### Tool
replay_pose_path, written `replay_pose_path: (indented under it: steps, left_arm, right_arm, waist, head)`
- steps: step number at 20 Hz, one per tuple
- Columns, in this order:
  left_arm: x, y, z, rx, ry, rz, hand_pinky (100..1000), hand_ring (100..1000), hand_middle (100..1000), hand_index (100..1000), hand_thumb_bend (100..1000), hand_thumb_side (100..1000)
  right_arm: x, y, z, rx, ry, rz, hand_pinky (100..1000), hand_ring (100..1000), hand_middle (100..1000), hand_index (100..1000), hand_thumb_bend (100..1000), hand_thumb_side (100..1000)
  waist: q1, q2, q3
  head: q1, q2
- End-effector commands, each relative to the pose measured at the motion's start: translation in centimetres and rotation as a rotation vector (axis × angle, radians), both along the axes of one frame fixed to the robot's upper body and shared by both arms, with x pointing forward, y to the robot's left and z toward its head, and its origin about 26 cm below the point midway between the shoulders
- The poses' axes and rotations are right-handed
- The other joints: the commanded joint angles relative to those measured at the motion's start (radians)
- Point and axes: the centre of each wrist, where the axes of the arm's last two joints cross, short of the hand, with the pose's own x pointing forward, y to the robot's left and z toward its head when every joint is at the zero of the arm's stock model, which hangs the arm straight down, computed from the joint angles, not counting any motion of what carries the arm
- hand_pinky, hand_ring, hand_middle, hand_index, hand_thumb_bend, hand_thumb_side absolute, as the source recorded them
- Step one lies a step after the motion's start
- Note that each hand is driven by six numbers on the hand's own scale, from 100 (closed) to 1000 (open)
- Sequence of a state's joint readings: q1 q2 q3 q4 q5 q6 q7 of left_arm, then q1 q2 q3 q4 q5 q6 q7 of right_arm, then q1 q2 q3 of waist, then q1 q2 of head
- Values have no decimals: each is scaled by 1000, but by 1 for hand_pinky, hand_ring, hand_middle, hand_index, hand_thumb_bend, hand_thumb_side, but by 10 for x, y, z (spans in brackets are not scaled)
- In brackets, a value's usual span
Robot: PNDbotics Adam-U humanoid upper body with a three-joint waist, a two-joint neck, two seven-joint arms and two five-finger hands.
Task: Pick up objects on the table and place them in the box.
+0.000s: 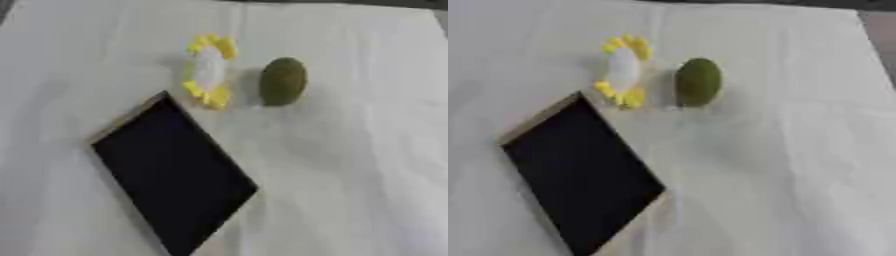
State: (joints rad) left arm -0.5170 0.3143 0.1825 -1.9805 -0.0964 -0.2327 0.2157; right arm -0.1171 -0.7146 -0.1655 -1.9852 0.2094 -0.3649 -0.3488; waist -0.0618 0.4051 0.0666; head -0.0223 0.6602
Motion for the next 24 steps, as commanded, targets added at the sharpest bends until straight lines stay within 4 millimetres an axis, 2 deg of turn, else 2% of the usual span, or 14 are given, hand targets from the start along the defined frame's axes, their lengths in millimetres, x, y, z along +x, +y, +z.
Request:
replay_pose_path:
  steps: [1,9,14,17,21,24]
  left_arm:
    - [-4,1,6,10,-25,-6,785,726,637,821,174,576]
    - [-4,0,5,11,-20,-9,785,729,636,820,173,578]
    - [-4,0,4,15,-12,-12,785,729,635,820,170,580]
    - [-4,-1,4,17,-7,-18,785,729,635,820,168,582]
    - [-4,-1,3,20,0,-26,785,728,633,819,165,585]
    - [-4,-3,2,25,10,-38,785,728,633,819,161,590]
  right_arm:
    - [-2,-1,8,-21,-22,3,891,874,584,903,100,543]
    - [-2,-1,13,-77,-12,6,894,890,616,910,100,541]
    - [0,-1,34,-298,21,-22,896,906,715,903,100,539]
    - [1,3,47,-461,57,-61,892,901,747,894,100,456]
    - [3,8,55,-660,150,-101,898,918,805,901,100,497]
    - [5,14,59,-796,202,-110,900,920,833,904,100,451]
  waist:
    - [1,-27,-2]
    - [-1,-32,-3]
    - [-1,-34,-3]
    - [-2,-34,-1]
    - [-5,-34,3]
    - [-7,-34,7]
  head:
    - [-3,2]
    - [-2,5]
    - [-3,10]
    - [-5,11]
    - [-8,11]
    - [-8,12]
